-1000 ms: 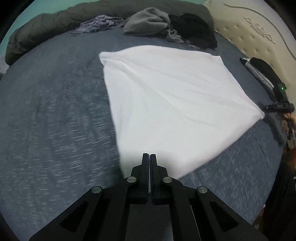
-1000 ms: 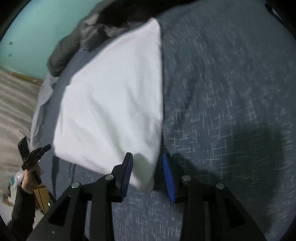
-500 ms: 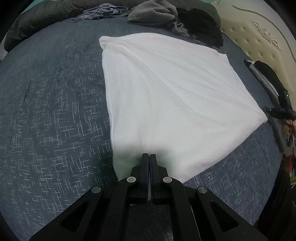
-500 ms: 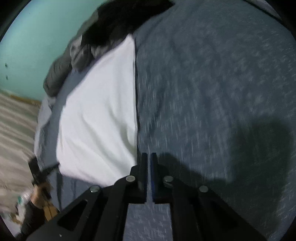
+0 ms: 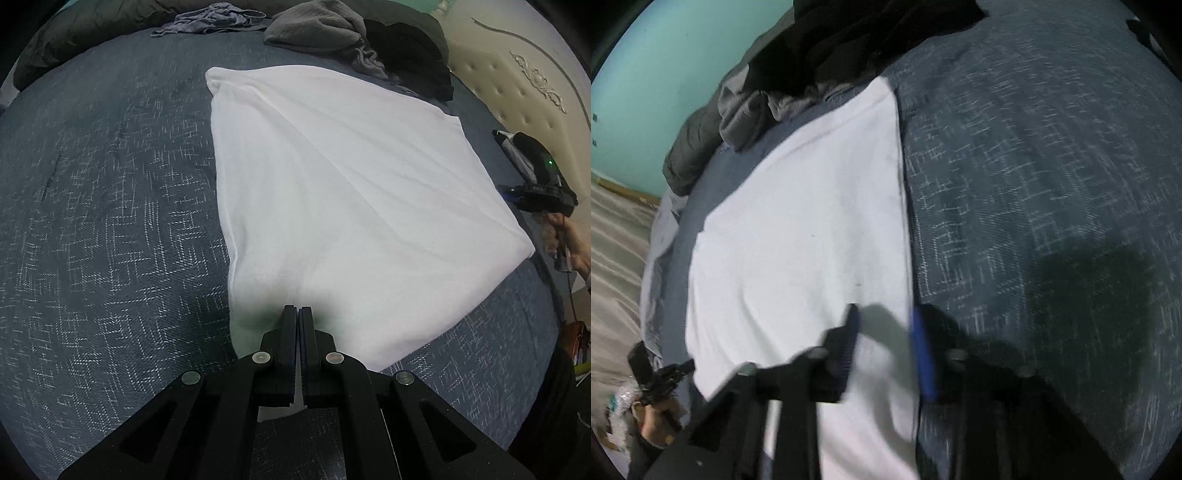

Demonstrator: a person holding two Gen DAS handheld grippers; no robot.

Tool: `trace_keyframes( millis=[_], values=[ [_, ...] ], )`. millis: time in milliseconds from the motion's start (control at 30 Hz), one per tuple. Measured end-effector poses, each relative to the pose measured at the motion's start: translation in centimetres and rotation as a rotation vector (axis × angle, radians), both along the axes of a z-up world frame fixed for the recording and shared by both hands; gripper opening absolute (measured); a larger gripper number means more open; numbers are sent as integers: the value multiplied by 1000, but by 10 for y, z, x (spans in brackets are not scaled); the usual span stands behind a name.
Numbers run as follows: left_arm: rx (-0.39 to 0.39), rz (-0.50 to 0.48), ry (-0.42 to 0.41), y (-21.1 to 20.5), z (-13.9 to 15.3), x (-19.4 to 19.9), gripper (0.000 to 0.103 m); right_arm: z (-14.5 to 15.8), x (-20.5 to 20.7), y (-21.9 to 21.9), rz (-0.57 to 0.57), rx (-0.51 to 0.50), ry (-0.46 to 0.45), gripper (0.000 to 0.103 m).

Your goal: Fold clothes

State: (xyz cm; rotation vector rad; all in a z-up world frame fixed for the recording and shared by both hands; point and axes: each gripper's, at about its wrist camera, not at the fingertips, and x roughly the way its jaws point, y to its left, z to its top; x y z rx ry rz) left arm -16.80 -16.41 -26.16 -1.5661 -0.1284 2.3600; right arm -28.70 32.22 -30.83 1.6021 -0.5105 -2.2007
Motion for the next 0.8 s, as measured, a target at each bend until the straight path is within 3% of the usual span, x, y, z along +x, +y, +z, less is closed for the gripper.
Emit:
trace_keyframes(
  millis=[300, 467, 667, 800],
  values=[
    [5, 2, -2, 4, -4, 5, 1, 15, -1, 22, -48, 36, 90, 3],
    [6, 6, -10, 6, -5, 7, 1, 2, -2, 23, -56, 9, 14, 6],
    [22, 27, -9, 3, 2, 11, 2, 9, 23, 39, -61, -5, -8, 7],
    [42, 58, -12, -4, 5, 15, 8, 13, 44, 41, -17, -20, -45, 15]
  ],
)
